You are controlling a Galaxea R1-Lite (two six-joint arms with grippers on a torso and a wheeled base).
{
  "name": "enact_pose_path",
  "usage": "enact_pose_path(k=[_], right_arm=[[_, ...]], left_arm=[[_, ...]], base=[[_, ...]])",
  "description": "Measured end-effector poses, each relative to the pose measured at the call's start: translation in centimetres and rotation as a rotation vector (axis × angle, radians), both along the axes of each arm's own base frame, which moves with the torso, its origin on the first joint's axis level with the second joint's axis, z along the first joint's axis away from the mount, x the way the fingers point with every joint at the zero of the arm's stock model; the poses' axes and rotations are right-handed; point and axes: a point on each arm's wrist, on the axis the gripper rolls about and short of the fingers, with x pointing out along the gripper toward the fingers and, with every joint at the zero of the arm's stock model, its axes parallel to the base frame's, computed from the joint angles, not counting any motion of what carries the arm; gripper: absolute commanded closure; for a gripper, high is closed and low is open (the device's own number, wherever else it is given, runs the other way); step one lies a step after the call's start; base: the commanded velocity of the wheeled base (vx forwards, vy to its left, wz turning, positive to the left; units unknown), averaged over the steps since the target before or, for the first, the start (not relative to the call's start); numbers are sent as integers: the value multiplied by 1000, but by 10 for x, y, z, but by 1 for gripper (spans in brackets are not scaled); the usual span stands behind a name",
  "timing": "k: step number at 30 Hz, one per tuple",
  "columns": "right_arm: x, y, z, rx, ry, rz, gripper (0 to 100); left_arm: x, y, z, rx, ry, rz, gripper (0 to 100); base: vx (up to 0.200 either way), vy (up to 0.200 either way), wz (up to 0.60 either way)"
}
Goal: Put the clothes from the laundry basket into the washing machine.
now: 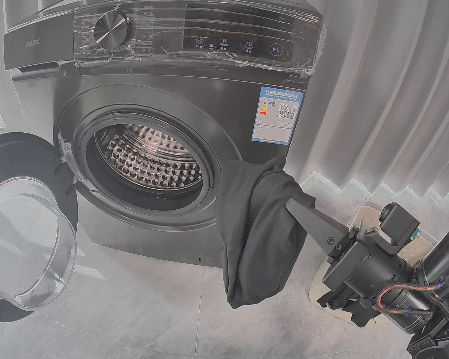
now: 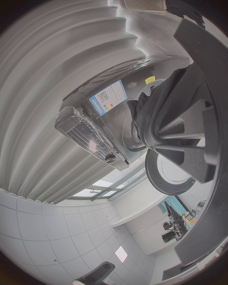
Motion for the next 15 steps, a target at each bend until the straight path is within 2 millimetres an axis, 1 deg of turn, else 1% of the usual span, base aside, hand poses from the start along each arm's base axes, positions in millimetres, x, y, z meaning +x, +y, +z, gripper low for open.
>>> enact_pose_path(k=[1, 2, 5, 8, 12, 15], right_arm=[[0, 0, 0, 1, -1, 1, 100], [0, 2, 1, 3, -3, 4, 100], [2, 4, 2, 7, -5, 8, 100], [3, 8, 3, 14, -5, 19, 100], [6, 14, 4, 37, 13, 46, 100], [8, 19, 5, 57, 28, 67, 100]], left_arm=[[3, 0, 5, 4, 3, -8, 0], [10, 0, 13, 9, 13, -25, 0], [27, -1, 28, 19, 39, -62, 0], [51, -4, 42, 28, 83, -123, 0], [87, -15, 53, 41, 158, -244, 0], [111, -28, 56, 53, 212, -344, 0]], base=[[0, 0, 0], [0, 0, 0], [0, 0, 0], [0, 0, 0], [0, 0, 0], [0, 0, 0]])
